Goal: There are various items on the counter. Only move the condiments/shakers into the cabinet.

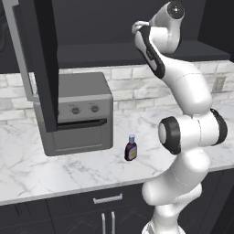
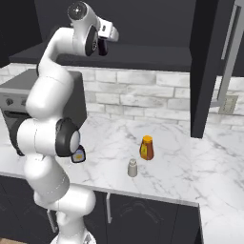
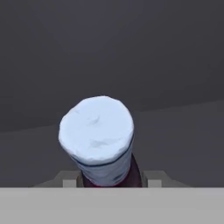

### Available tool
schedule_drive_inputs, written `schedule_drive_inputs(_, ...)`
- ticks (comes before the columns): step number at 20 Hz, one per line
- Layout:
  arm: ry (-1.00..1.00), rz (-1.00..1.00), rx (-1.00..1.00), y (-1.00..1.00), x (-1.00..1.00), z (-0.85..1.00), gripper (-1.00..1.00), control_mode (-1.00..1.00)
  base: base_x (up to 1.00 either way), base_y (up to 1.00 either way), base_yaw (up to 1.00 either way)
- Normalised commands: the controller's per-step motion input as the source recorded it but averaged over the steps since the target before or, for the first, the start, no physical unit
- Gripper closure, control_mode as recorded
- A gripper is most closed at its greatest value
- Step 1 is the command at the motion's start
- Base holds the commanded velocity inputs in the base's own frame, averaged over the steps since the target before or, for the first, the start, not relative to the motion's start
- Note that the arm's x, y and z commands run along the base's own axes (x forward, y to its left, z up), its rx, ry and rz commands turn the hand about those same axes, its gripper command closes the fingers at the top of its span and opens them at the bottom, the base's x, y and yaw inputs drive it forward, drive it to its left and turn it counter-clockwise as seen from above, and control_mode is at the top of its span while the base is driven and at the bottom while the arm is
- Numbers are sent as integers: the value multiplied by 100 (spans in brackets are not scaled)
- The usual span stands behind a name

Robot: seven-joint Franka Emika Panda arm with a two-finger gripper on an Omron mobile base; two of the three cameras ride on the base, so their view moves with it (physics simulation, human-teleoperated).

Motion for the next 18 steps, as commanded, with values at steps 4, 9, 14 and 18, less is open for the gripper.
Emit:
schedule_drive_inputs(4,9,0,-1,0,51,-47,100,-100,0,0,0)
schedule_drive_inputs(9,3,0,-2,0,42,-41,-100,-100,0,0,0)
schedule_drive_inputs(14,0,0,-3,0,5,-8,-100,-100,0,0,0)
schedule_drive_inputs(18,0,0,0,0,0,0,-100,-100,0,0,0)
